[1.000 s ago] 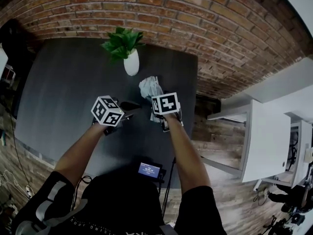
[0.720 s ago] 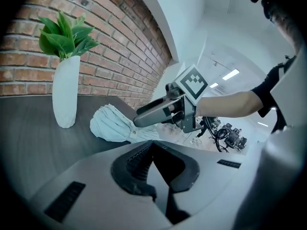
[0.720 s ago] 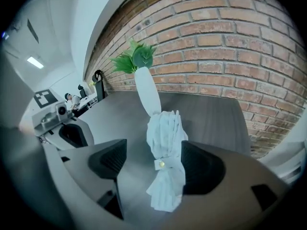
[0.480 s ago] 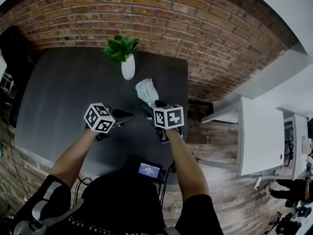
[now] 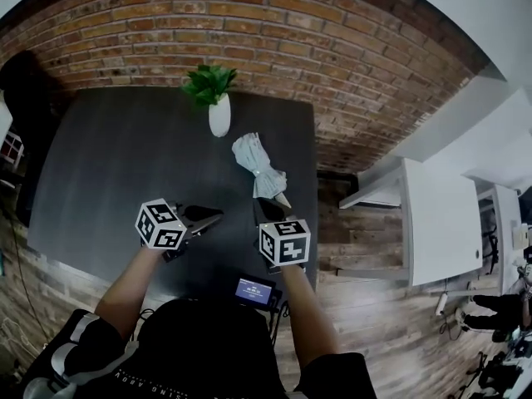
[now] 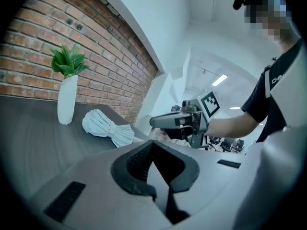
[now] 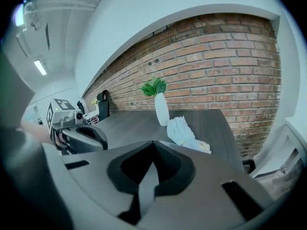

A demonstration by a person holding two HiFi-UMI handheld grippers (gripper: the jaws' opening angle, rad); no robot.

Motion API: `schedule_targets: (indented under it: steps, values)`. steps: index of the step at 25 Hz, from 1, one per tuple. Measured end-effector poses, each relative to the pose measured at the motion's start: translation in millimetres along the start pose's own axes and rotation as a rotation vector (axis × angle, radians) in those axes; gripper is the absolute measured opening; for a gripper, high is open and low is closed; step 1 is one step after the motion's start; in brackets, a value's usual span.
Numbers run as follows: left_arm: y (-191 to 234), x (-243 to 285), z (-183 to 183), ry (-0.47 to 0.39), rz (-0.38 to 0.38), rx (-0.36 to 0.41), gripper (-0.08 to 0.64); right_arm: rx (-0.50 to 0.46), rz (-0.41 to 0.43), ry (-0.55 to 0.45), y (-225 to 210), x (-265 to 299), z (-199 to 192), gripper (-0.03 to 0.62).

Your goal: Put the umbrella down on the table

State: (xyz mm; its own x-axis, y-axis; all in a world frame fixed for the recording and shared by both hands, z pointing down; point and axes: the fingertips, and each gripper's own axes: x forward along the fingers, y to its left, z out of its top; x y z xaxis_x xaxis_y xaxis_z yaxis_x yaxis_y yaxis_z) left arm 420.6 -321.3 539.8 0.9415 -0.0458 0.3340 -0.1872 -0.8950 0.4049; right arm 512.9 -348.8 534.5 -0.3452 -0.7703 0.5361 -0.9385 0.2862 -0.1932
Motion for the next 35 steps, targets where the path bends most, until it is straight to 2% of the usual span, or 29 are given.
schedule_targets:
  steps: [5,11,15,26,35]
  values:
    - [-20.1,-20.3,-8.9,-0.067,0.026,-0.021,0.003,-0.002,-0.017,-0.020,22.3,-25.4,-23.7,0.008]
    - [-38.7,-34.2,-35.9,-0.064,0.037,-0.008,0.003,0.072,-0.001,-0.055,40.2,-38.9,-40.1,0.008]
    - [-44.1,-36.8,-45.3,-0.063,0.025,0.003,0.003,0.078,0.011,-0.054,48.1,-40.6,-45.8,0.008]
    - [-48.3,-32.5,-43.9,-0.060,0.004,0.033,0.003,0.073,0.018,-0.037,56.5,-38.9,-51.3,0.008]
    - [-47.9,-27.8,-41.0,-0.077,-0.015,0.006,0.003,0.066,0.009,-0.025,51.6,-40.0,-51.1,0.008]
